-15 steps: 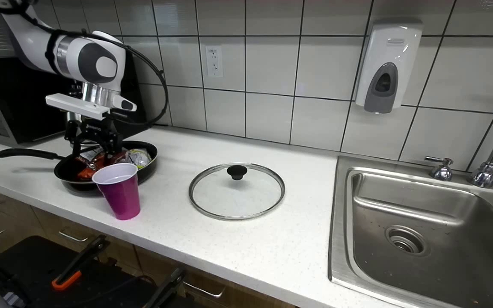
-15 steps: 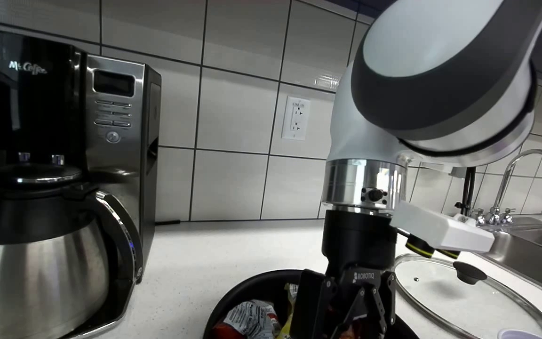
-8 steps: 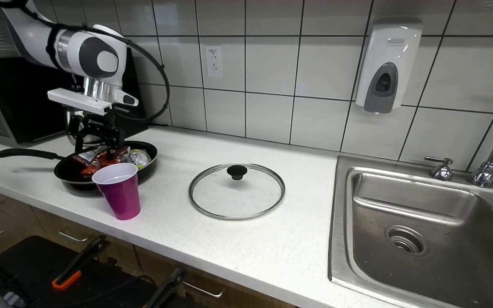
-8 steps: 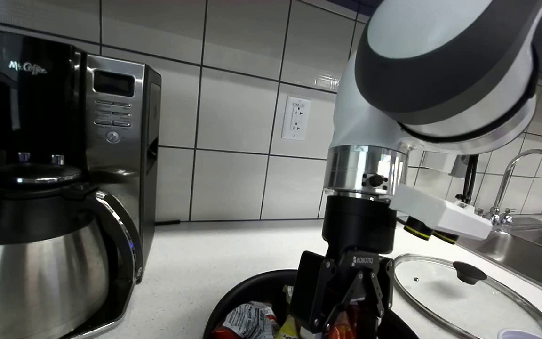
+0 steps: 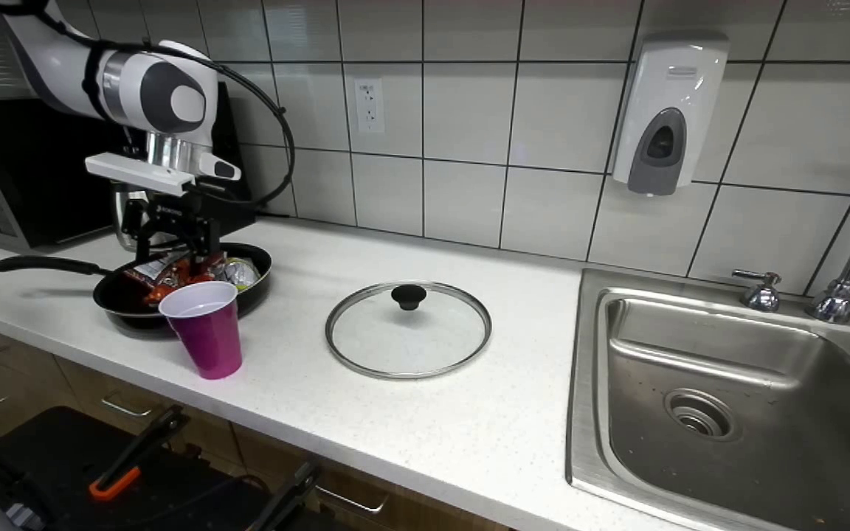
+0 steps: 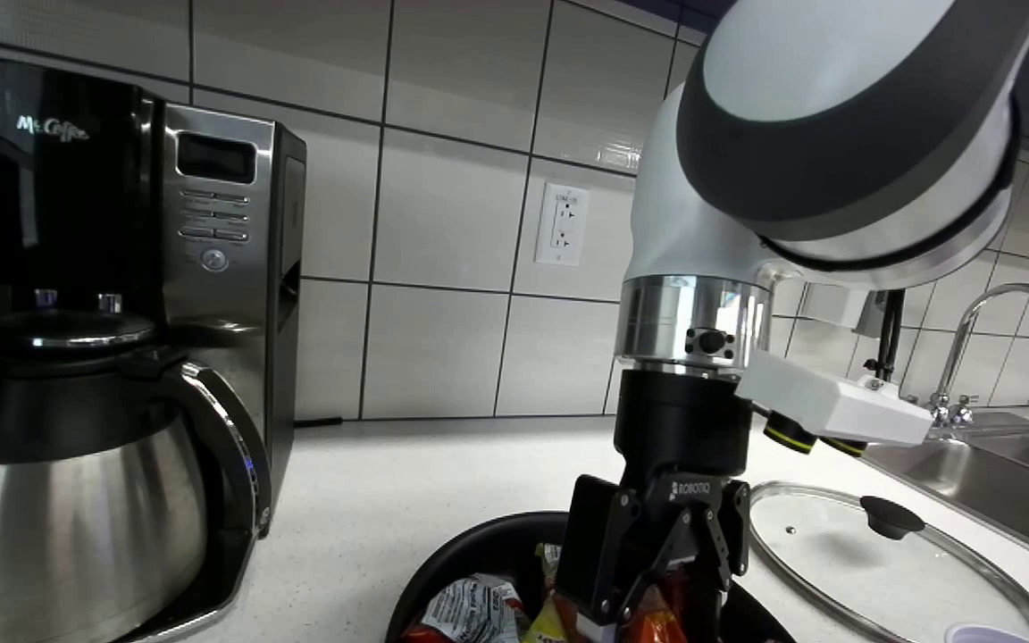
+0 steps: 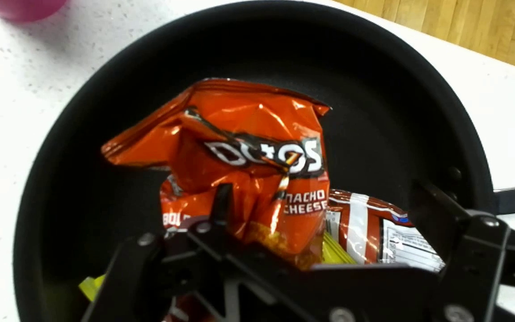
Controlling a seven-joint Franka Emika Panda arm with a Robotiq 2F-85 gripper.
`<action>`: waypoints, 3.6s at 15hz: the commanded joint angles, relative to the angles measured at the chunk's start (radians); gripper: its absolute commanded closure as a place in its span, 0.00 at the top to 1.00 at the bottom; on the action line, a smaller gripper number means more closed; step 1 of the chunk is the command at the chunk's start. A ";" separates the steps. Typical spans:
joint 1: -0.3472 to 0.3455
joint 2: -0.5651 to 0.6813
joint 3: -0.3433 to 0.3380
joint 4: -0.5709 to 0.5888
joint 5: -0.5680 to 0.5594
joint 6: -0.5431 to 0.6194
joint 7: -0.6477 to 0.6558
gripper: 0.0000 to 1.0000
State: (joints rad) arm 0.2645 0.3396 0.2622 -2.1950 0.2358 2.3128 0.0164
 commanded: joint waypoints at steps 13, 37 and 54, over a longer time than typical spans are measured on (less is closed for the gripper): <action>0.032 -0.062 -0.011 0.015 -0.099 -0.039 0.138 1.00; -0.046 -0.134 -0.183 0.017 -0.243 0.016 0.298 1.00; -0.216 -0.295 -0.311 -0.159 -0.260 0.060 0.275 1.00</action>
State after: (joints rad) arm 0.0862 0.1146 -0.0421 -2.2814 -0.0008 2.3404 0.2773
